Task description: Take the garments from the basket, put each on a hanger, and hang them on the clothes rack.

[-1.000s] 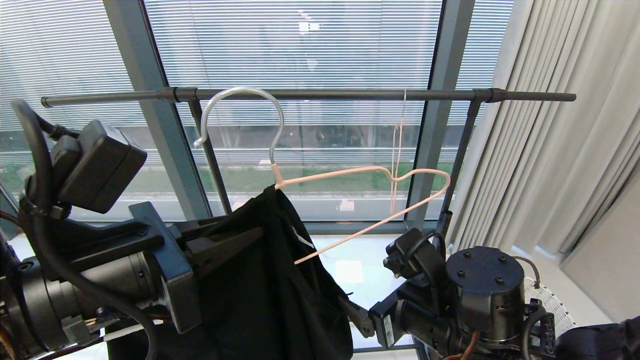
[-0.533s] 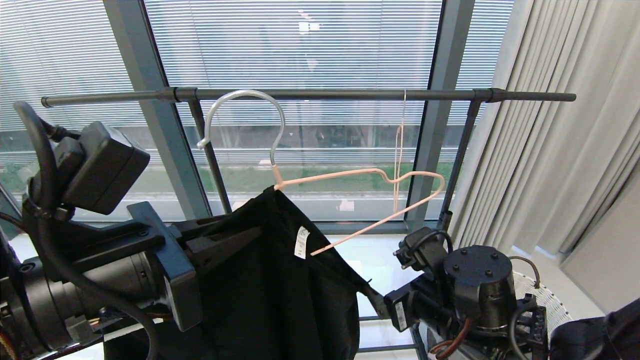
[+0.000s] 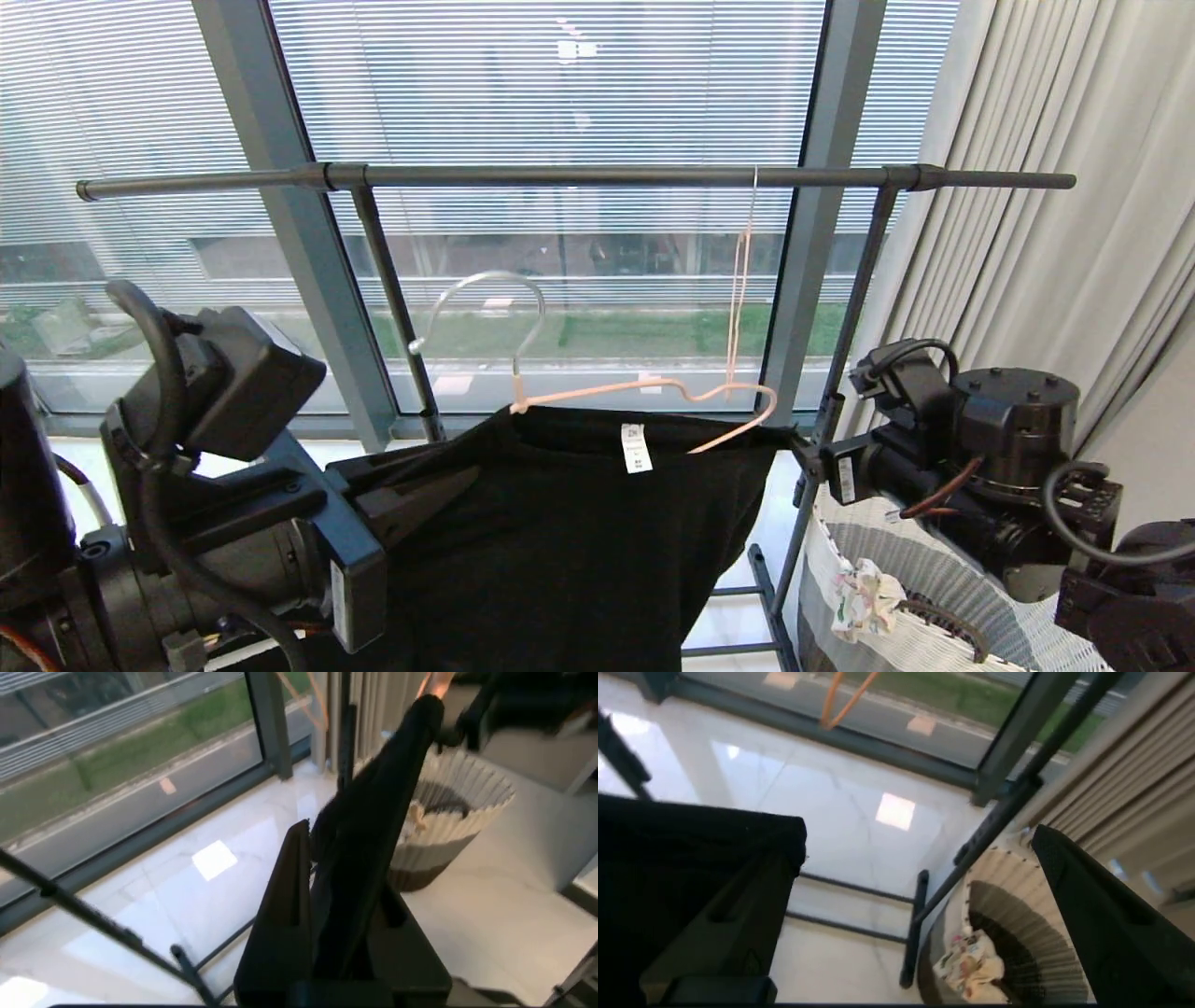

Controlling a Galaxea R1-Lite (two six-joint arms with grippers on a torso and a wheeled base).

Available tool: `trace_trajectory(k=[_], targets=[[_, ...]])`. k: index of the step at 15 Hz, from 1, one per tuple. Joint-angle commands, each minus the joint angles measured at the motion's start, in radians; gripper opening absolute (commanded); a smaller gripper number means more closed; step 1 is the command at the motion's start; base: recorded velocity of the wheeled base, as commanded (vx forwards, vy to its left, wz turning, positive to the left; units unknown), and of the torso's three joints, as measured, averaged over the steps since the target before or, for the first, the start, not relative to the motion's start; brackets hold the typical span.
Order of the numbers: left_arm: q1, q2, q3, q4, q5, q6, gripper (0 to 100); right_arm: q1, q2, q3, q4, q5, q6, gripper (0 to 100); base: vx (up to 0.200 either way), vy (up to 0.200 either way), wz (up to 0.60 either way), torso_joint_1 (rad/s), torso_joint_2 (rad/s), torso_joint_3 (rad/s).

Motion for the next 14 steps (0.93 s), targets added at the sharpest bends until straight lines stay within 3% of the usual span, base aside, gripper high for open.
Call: trace_trajectory(k=[1,6,7,14], targets=[[-0.002,0.024,0.042,0.001,0.004,0.01,0,-0.026,-0.077,-0.013,0.0,0.002,-0.002,100,0.0,0.0,0.0,0.0,0.0,0.0],[-0.002,0.147,0.005,-0.002,0.004,0.01,0,-0.022,-0.206,-0.014,0.008,0.011,-0.004,100,0.0,0.0,0.0,0.0,0.0,0.0],[-0.002,0.175,-0.012,-0.003,0.004,0.008,0,-0.022,-0.255,-0.014,0.054,0.022,-0.004,100,0.0,0.0,0.0,0.0,0.0,0.0],[-0.014,0.193,-0.041,-0.005,-0.007,0.002,0,-0.06,-0.411,-0.063,0.314,0.304,-0.004,100,0.0,0.0,0.0,0.0,0.0,0.0]])
